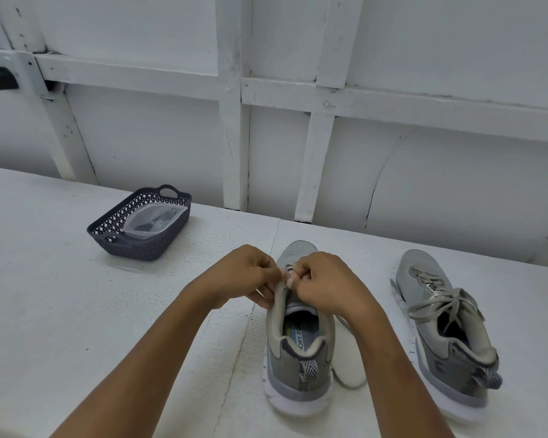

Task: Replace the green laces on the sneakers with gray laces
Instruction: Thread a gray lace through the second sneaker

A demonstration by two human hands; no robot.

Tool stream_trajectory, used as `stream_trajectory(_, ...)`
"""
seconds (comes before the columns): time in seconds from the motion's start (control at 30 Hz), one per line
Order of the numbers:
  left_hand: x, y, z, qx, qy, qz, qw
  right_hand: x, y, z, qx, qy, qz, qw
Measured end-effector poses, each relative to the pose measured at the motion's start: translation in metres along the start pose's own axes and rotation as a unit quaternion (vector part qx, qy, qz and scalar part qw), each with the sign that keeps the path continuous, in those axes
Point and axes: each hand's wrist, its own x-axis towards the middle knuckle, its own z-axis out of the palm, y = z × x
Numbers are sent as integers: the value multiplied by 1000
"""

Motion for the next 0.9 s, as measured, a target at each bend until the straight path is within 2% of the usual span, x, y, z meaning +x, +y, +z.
stream_trajectory(0.17,-5,-4,-8,30,-17,34,999,-2,4,3,55,2,-6,998)
stream_trajectory(0.27,-4,-4,-9,25,31,64,997,-4,4,4,85,18,-10,996)
stream_trajectory(0.3,-3,-4,-10,-15,62,75,995,-6,5,3,103,24,-11,994)
stream_trajectory(0.37,-3,-1,-13,-173,101,95,975,-9,8,0,128,28,-11,991)
stream_trajectory(0.43,-6,3,-17,-357,96,109,923,-12,12,-3,122,33,-21,992)
stream_trajectory(0.47,-9,5,-19,-399,98,105,906,-13,15,-3,115,42,-25,992)
stream_trajectory(0.5,-10,6,-22,-391,104,92,910,-13,19,-4,110,54,-25,992)
stream_trajectory(0.53,-10,6,-24,-326,112,74,936,-14,23,-5,107,67,-19,992)
stream_trajectory(0.6,-11,2,-26,-87,98,33,991,-18,31,-7,125,87,7,988)
stream_trajectory(0.67,-15,-5,-22,117,20,15,993,-22,37,-10,157,88,43,983)
stream_trajectory(0.7,-17,-8,-19,149,-16,26,988,-24,39,-10,168,83,56,981)
stream_trajectory(0.73,-18,-8,-17,135,-29,42,990,-25,41,-10,176,76,65,979)
stream_trajectory(0.8,-19,-5,-15,41,-6,84,996,-26,43,-8,198,65,74,975)
stream_trajectory(0.87,-19,1,-19,-137,41,124,982,-26,45,-6,225,60,80,969)
stream_trajectory(0.9,-19,5,-21,-241,53,136,959,-26,45,-6,237,57,82,966)
